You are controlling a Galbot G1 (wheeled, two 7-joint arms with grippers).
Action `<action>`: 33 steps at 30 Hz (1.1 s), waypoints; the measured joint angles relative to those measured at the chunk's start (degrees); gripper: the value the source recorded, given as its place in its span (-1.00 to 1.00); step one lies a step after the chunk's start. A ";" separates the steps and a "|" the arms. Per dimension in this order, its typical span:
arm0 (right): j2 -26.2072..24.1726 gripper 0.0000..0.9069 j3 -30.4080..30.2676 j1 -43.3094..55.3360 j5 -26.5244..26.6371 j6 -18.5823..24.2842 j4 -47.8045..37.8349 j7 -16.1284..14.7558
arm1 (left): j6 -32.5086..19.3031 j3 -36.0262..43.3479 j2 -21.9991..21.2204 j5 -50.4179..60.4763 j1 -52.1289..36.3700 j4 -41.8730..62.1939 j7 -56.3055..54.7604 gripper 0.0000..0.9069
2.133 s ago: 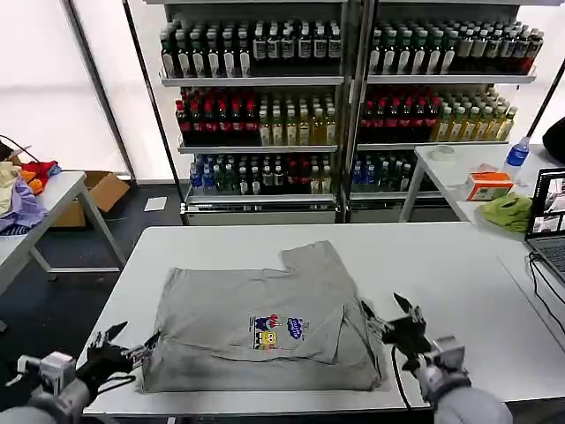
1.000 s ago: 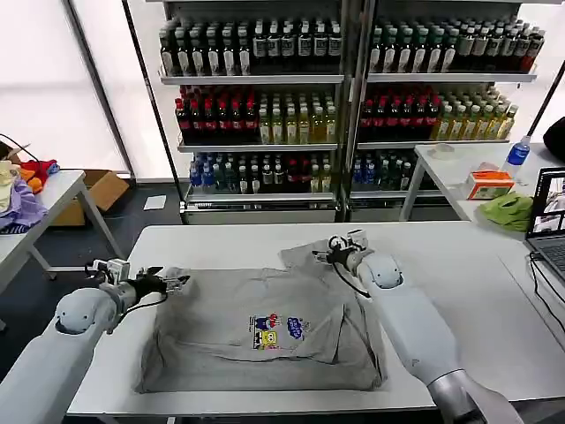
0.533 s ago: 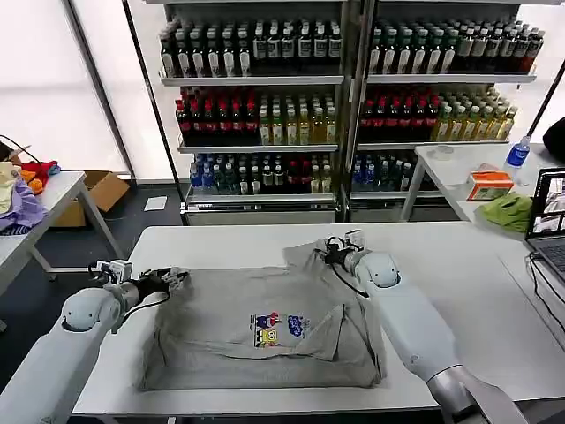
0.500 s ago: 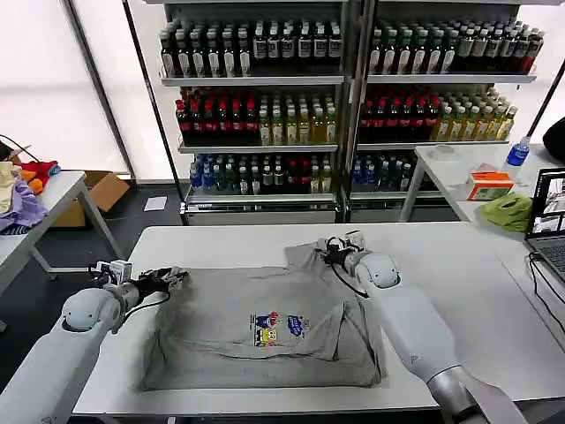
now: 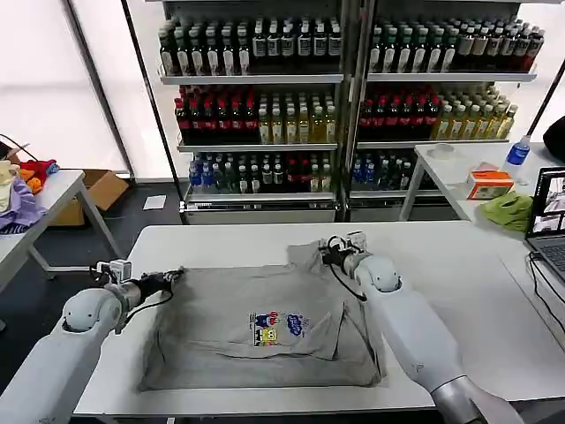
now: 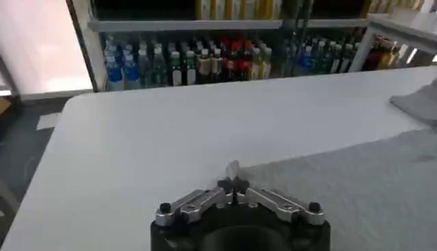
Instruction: Fold and organize the clothes.
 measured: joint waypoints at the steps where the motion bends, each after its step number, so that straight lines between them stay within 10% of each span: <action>1: -0.27 -1.00 0.21 -0.45 0.64 0.00 1.34 0.48 | 0.01 -0.37 0.24 -0.34 0.37 -0.86 -0.17 -0.98; 16: -7.11 -1.00 8.50 -17.77 7.73 0.00 28.17 7.02 | -0.10 -9.32 3.05 -2.54 13.71 -18.99 -6.50 -0.98; 29: -8.95 -1.00 18.64 -41.76 3.91 0.11 46.69 6.22 | -0.22 -20.63 3.16 -0.97 35.08 -32.69 -9.43 -0.98; 30: -9.18 -1.00 19.28 -43.63 3.20 0.11 47.78 6.04 | -0.19 -21.47 2.96 -0.76 36.81 -33.51 -9.42 -0.56; 31: -9.39 -1.00 19.72 -45.33 2.58 0.11 48.76 5.99 | -0.16 -22.34 2.70 -0.46 38.49 -34.34 -9.42 0.42; 32: -9.49 1.00 20.03 -46.92 1.99 0.11 49.68 5.97 | -0.15 -23.22 2.31 -0.02 40.42 -35.27 -9.42 1.00; 33: -9.49 1.00 20.32 -48.42 1.44 0.12 50.58 5.97 | -0.13 -23.97 1.92 0.43 42.01 -36.03 -9.39 1.00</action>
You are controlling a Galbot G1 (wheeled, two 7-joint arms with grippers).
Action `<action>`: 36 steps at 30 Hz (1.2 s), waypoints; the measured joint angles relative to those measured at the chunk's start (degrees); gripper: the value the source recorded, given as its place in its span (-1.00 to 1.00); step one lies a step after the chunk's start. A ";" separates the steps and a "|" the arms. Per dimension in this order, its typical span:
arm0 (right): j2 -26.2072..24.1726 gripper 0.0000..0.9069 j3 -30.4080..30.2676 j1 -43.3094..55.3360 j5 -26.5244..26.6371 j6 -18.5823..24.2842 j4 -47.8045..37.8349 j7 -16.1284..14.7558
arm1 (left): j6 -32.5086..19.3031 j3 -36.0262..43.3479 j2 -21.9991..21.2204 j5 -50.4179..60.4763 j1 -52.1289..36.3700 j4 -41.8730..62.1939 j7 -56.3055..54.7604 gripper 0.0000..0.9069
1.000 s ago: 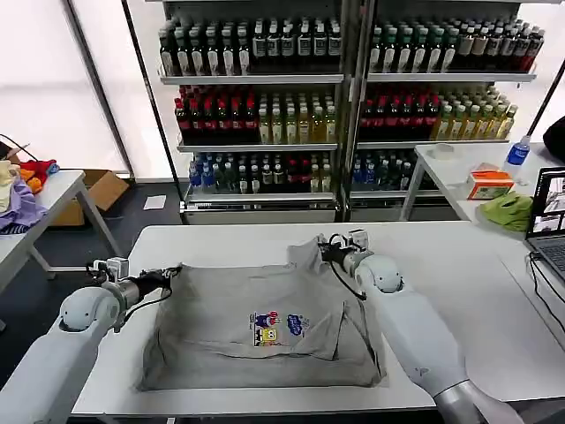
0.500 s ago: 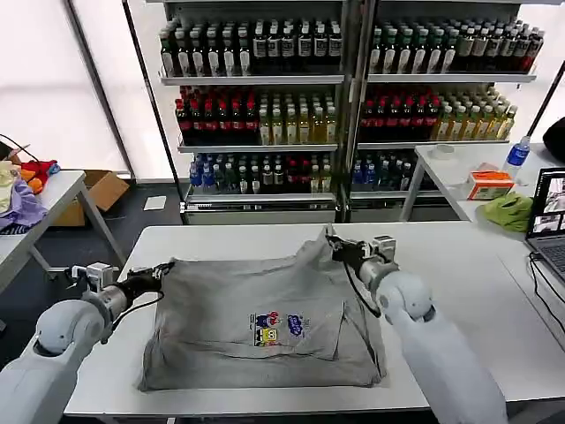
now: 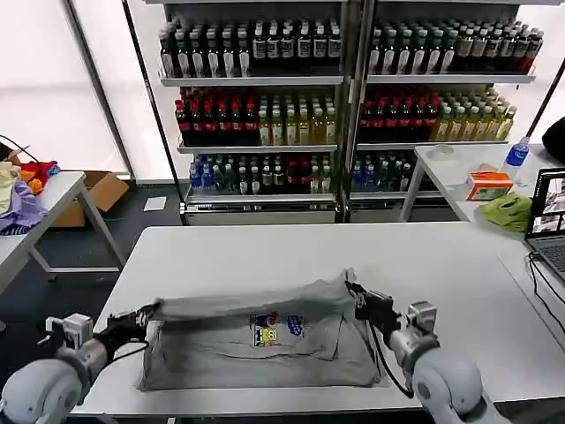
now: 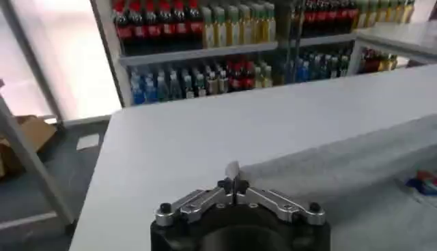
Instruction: Fold and organize the clothes.
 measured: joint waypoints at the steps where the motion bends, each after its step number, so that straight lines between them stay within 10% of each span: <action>1: -0.02 1.00 0.36 -1.54 -0.50 0.04 0.94 0.00 | 0.02 -0.71 -0.38 0.47 1.47 -0.64 0.07 1.00; 32: 3.59 1.00 12.46 -21.66 -11.91 23.90 0.93 -7.70 | -2.55 -1.62 -19.29 2.59 7.15 -6.98 -8.99 1.00; 36: 3.61 1.00 12.63 -22.16 -12.29 24.79 0.85 -7.91 | -3.70 -0.37 -22.74 2.14 5.48 -5.58 -11.15 -0.36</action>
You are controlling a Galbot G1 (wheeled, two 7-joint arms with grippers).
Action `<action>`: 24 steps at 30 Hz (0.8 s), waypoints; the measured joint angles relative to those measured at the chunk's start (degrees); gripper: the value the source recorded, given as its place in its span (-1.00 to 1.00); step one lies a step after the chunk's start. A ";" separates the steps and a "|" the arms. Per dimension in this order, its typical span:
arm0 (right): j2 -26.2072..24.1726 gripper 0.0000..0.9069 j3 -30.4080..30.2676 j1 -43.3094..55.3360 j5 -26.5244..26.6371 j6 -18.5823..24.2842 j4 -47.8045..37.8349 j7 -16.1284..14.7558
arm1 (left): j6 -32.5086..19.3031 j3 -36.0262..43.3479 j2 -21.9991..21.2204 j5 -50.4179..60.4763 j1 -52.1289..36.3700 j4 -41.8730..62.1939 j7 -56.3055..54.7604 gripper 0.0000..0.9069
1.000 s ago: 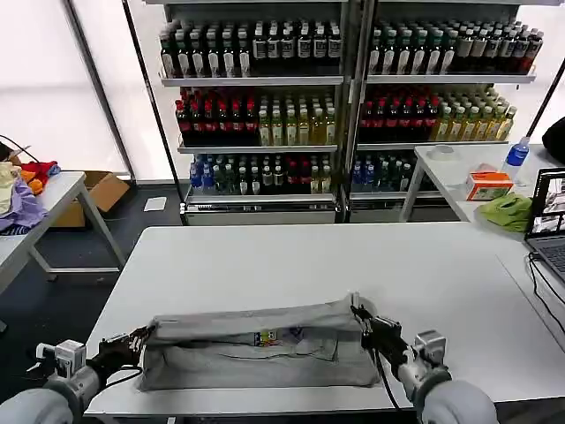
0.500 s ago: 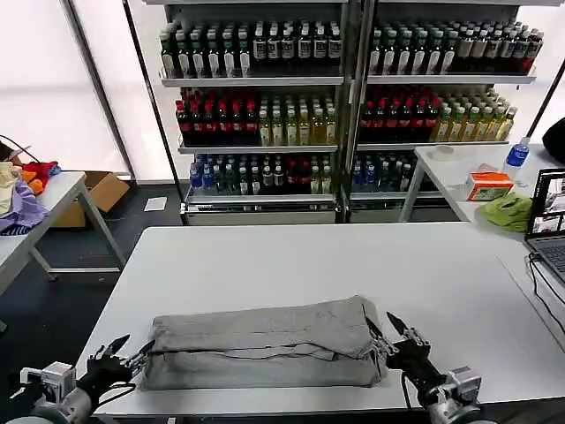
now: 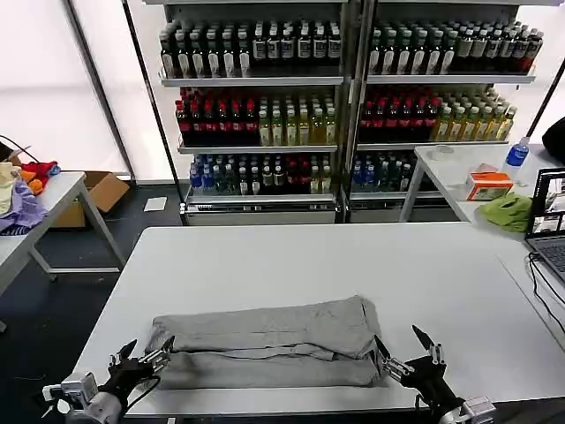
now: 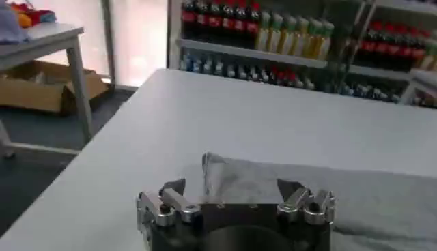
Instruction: Fold and organize the clothes.
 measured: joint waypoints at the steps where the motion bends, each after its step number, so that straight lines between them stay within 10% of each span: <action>1: 0.00 1.00 0.00 -0.07 -0.03 0.17 -0.05 -0.13 | -0.31 0.31 -0.83 0.10 -0.18 0.39 -0.46 -0.51; 8: 0.15 1.00 0.00 -0.36 -0.27 1.11 0.18 -0.63 | -2.12 1.55 -5.02 2.91 -0.49 2.44 -2.29 -0.98; 24: 0.67 1.00 0.40 -0.87 0.25 1.33 1.89 -0.96 | -7.17 3.63 -10.31 8.49 -0.25 3.28 -3.08 -0.98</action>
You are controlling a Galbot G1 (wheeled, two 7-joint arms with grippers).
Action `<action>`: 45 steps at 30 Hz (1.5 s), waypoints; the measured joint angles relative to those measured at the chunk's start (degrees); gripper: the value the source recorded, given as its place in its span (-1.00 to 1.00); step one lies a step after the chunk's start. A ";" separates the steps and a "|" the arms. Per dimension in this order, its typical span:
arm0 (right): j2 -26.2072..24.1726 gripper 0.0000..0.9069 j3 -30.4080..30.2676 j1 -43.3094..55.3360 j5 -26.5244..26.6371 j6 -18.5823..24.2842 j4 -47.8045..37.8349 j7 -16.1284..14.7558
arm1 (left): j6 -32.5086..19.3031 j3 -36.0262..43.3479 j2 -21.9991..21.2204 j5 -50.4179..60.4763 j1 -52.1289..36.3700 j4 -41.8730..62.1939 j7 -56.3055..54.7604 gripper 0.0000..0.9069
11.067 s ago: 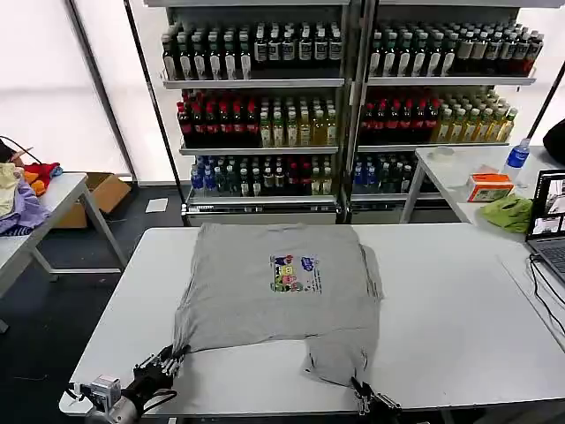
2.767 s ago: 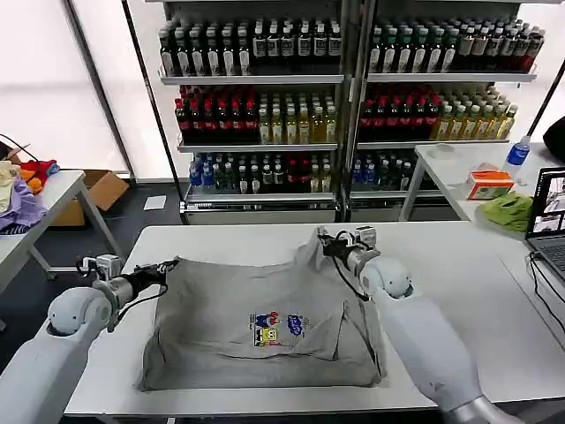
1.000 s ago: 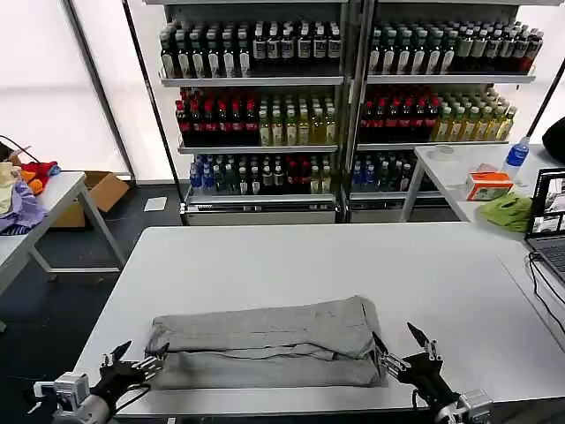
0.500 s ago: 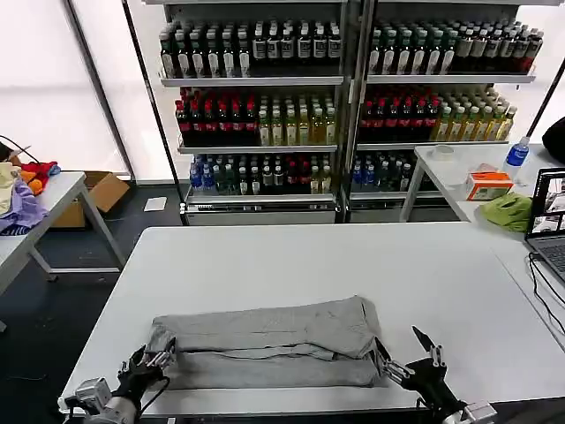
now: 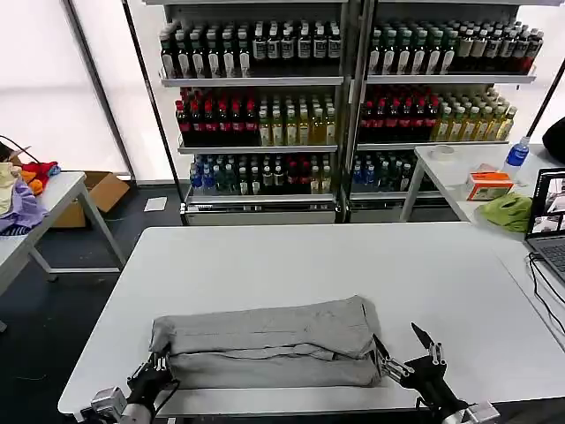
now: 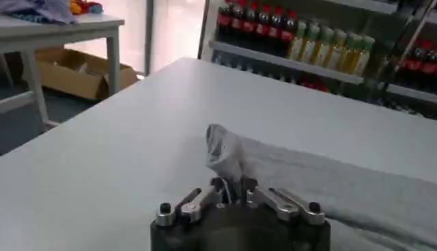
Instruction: Fold and organize the clothes.
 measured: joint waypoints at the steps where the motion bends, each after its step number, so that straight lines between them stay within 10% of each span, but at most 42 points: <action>1: 0.00 1.00 0.10 0.05 0.10 -0.01 0.08 0.00 | -0.20 -0.13 -0.03 -0.01 -0.10 -0.07 0.11 -0.98; 26: 0.55 1.00 -0.80 2.67 0.81 -1.03 0.80 0.56 | 2.75 -22.17 21.97 -6.46 -4.74 5.85 10.55 -0.98; 42: 0.54 1.00 -0.14 1.52 1.19 -0.82 0.61 0.49 | 3.33 6.45 21.63 -14.85 -7.25 -6.24 4.59 -0.98; 43: 0.52 1.00 -0.07 1.56 1.23 -0.82 0.55 0.42 | 3.17 8.18 21.18 -14.83 -7.16 -6.29 4.42 -0.87; 45: 0.53 1.00 -0.03 1.67 1.31 -0.82 0.48 0.25 | 2.96 11.59 20.07 -14.60 -7.14 -6.20 4.28 0.18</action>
